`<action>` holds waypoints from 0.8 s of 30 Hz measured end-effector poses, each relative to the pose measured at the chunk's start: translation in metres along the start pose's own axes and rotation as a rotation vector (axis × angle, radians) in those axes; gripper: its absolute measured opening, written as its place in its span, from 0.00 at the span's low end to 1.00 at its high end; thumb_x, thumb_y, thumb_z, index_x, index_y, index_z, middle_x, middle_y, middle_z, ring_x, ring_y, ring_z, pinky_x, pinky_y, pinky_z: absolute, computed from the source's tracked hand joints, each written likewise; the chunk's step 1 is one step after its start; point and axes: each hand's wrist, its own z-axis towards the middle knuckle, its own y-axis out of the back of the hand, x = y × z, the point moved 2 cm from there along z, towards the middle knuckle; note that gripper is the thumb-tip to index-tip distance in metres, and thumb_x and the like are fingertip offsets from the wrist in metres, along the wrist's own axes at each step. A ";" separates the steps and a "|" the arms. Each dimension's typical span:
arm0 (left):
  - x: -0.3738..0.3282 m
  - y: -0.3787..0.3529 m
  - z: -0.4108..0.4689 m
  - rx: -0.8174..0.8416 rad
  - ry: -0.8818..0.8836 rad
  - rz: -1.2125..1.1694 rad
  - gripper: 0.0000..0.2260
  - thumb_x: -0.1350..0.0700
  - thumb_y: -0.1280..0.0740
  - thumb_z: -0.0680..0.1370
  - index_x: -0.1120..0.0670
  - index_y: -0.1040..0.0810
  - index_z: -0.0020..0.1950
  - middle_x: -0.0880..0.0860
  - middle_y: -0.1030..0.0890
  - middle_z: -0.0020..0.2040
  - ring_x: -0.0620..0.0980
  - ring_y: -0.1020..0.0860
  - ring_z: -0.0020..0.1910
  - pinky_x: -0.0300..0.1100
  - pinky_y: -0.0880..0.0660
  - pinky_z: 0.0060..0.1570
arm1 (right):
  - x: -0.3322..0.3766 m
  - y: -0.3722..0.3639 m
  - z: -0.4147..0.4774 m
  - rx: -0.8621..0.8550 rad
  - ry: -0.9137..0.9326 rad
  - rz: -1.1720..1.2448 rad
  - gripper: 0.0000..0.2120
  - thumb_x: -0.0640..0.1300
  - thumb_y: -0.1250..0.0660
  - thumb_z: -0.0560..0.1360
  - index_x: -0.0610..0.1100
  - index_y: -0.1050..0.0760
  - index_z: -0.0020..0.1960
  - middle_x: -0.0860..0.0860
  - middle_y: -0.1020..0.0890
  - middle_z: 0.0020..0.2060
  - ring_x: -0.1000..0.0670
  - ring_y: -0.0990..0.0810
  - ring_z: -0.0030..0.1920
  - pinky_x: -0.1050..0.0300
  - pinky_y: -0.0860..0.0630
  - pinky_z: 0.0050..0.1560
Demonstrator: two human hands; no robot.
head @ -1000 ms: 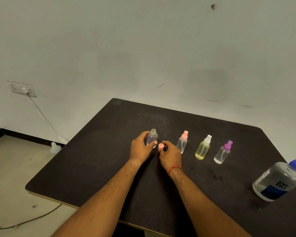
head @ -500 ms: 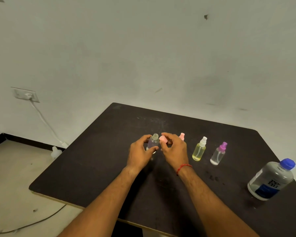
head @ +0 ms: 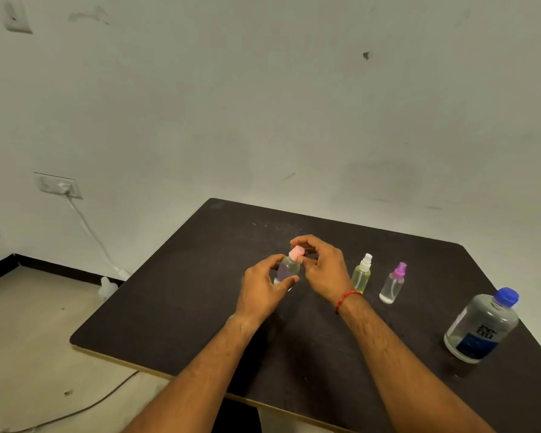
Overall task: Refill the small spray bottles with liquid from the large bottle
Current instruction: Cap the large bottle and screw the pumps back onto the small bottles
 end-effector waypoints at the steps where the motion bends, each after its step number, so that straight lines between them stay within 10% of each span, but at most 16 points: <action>1: -0.002 0.000 -0.001 0.000 -0.003 -0.002 0.18 0.46 0.23 0.72 0.44 0.20 0.61 0.39 0.17 0.52 0.38 0.20 0.50 0.34 0.22 0.50 | 0.002 0.002 0.000 0.004 0.001 0.001 0.14 0.33 0.32 0.75 0.50 0.21 0.55 0.53 0.18 0.52 0.55 0.20 0.54 0.64 0.23 0.53; 16: -0.018 -0.003 -0.005 -0.018 -0.024 -0.011 0.19 0.46 0.24 0.73 0.46 0.20 0.62 0.41 0.18 0.54 0.38 0.20 0.53 0.27 0.25 0.49 | 0.022 0.016 -0.002 -0.003 0.054 -0.219 0.09 0.43 0.29 0.76 0.47 0.20 0.56 0.51 0.19 0.50 0.53 0.22 0.52 0.56 0.22 0.57; 24: -0.022 -0.009 -0.010 -0.020 -0.006 -0.040 0.22 0.47 0.24 0.73 0.46 0.22 0.66 0.39 0.19 0.56 0.37 0.21 0.55 0.26 0.28 0.54 | 0.027 0.022 -0.004 -0.042 -0.082 -0.297 0.16 0.57 0.25 0.68 0.47 0.22 0.48 0.53 0.19 0.41 0.54 0.21 0.42 0.63 0.23 0.43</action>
